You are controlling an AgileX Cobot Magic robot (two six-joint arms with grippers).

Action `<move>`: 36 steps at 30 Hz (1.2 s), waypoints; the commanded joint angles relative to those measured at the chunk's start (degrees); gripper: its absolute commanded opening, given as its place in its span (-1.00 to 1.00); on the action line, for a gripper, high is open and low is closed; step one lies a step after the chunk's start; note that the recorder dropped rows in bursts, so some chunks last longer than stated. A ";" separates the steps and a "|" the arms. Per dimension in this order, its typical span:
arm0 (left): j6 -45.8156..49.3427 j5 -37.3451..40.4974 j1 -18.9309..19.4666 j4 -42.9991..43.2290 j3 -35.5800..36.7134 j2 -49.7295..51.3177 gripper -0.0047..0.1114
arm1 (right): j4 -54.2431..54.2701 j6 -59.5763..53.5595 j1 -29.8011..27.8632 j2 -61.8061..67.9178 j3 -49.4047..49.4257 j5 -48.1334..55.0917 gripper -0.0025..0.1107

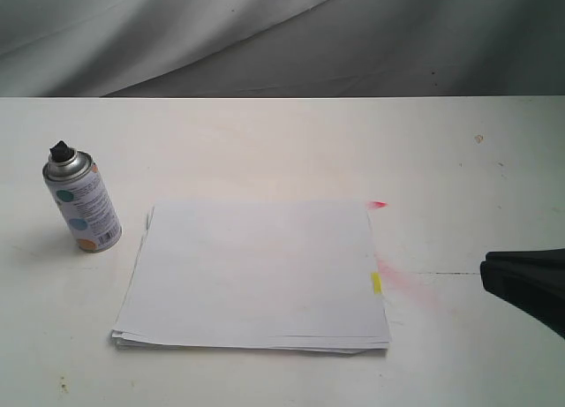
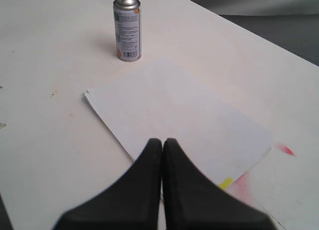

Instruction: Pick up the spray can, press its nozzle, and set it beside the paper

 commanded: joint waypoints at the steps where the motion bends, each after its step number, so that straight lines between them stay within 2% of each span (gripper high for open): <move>1: -0.53 3.56 -0.24 -1.99 2.49 -6.00 -0.67 | 0.46 0.21 -0.13 -0.31 0.25 -0.48 -0.96; 3: -0.53 5.11 -0.24 -4.52 2.61 -8.20 -0.88 | 0.46 0.21 -0.13 -0.31 0.25 -0.48 -0.96; 4: -0.53 5.38 -0.24 -5.13 2.61 -8.66 -0.92 | 0.46 0.21 -0.13 -0.31 0.25 -0.48 -0.96; 13: -0.41 8.58 -0.24 -5.48 2.61 -8.66 -0.92 | 0.46 0.21 -0.13 -0.31 0.25 -0.48 -0.96; 27: -0.41 8.20 -0.24 -5.36 2.61 -8.66 -0.92 | 0.46 0.21 -0.13 -0.31 0.25 -0.48 -0.96; 32: 0.47 8.74 -0.24 -0.17 3.12 -8.66 -0.92 | 0.46 0.21 -0.13 -0.31 0.25 -0.48 -0.96; 36: 0.80 8.17 -0.24 4.34 6.49 -8.66 -0.92 | 0.46 0.21 -0.13 -0.31 0.25 -0.48 -0.96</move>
